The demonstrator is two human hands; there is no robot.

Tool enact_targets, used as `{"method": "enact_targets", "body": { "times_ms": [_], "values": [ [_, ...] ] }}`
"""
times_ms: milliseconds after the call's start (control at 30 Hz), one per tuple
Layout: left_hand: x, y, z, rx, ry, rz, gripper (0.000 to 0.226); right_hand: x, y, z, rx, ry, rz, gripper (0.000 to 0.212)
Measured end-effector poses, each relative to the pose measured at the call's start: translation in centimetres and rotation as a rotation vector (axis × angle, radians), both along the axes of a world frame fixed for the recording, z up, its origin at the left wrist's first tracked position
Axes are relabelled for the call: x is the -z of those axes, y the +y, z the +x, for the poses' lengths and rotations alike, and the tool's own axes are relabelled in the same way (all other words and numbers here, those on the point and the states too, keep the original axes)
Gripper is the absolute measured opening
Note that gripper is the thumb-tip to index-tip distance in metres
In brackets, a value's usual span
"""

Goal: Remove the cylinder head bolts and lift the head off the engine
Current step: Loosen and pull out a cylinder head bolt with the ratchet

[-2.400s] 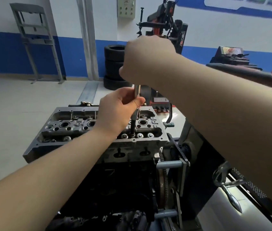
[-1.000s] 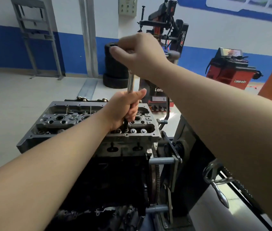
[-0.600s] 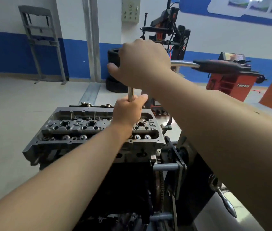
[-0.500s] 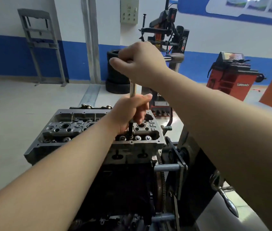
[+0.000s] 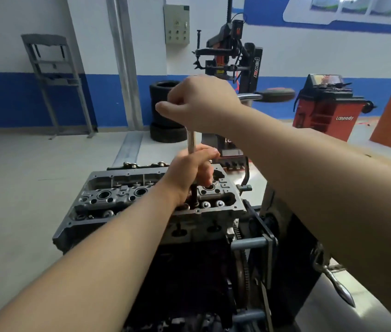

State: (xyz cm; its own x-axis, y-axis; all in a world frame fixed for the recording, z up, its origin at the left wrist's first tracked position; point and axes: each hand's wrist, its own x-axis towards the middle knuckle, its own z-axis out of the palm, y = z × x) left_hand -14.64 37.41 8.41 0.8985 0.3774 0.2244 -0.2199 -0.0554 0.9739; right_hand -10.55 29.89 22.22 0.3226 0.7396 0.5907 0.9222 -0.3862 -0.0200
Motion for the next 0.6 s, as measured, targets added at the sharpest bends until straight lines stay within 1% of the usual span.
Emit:
{"method": "enact_targets", "body": {
  "times_ms": [33, 67, 100, 133, 167, 233, 267, 300, 333, 367, 400, 433, 467, 500, 533, 567, 600],
  "values": [
    [0.1, 0.8, -0.2, 0.103, 0.028, 0.002, 0.031, -0.2, -0.3, 0.3, -0.106, 0.166, 0.017, 0.047],
    [0.2, 1.2, -0.2, 0.142, 0.057, 0.013, 0.038, -0.2, -0.5, 0.3, -0.173, 0.289, 0.043, 0.045],
    [0.3, 1.1, 0.0, 0.119, 0.071, 0.016, 0.046, -0.1, -0.3, 0.4, -0.187, 0.340, 0.068, 0.044],
    [0.3, 0.6, 0.4, 0.036, 0.078, 0.011, 0.051, -0.1, 0.0, 0.4, -0.146, 0.317, 0.080, 0.043],
    [0.3, -0.3, 0.8, -0.109, 0.088, 0.008, 0.054, 0.0, 0.4, 0.4, -0.056, 0.241, 0.084, 0.042],
    [0.3, -2.4, 2.1, -0.514, 0.111, 0.051, 0.056, 0.2, 0.8, 0.2, 0.210, 0.039, 0.074, 0.034],
    [0.5, -3.4, 2.7, -0.691, 0.125, 0.086, 0.056, 0.3, 0.9, -0.1, 0.303, -0.038, 0.048, 0.028],
    [0.7, -4.1, 3.1, -0.816, 0.141, 0.116, 0.054, 0.3, 1.0, -0.3, 0.353, -0.100, 0.012, 0.023],
    [1.0, -4.5, 3.3, -0.875, 0.138, 0.129, 0.052, 0.3, 0.9, -0.5, 0.371, -0.139, -0.028, 0.017],
    [1.1, -4.4, 3.3, -0.841, 0.122, 0.127, 0.049, 0.2, 0.7, -0.4, 0.364, -0.154, -0.054, 0.016],
    [1.2, -3.7, 3.1, -0.728, 0.102, 0.115, 0.045, 0.2, 0.4, -0.2, 0.340, -0.155, -0.057, 0.020],
    [1.1, -2.7, 2.8, -0.541, 0.086, 0.081, 0.038, 0.3, -0.1, 0.3, 0.301, -0.147, -0.049, 0.027],
    [0.6, -1.6, 2.1, -0.304, 0.077, 0.041, 0.032, 0.3, -0.5, 0.8, 0.228, -0.118, -0.038, 0.033],
    [0.2, -0.3, 1.3, -0.091, 0.076, 0.025, 0.031, 0.3, -0.8, 1.1, 0.120, -0.054, -0.026, 0.037],
    [-0.2, 0.7, 0.6, 0.052, 0.096, 0.056, 0.036, 0.3, -1.1, 1.3, -0.007, 0.053, 0.002, 0.040],
    [-0.6, 1.2, 0.2, 0.135, 0.116, 0.116, 0.041, 0.3, -1.5, 1.3, -0.127, 0.187, 0.044, 0.041],
    [-0.8, 1.4, 0.0, 0.171, 0.124, 0.167, 0.045, 0.3, -1.6, 1.3, -0.208, 0.298, 0.085, 0.042]
  ]
}}
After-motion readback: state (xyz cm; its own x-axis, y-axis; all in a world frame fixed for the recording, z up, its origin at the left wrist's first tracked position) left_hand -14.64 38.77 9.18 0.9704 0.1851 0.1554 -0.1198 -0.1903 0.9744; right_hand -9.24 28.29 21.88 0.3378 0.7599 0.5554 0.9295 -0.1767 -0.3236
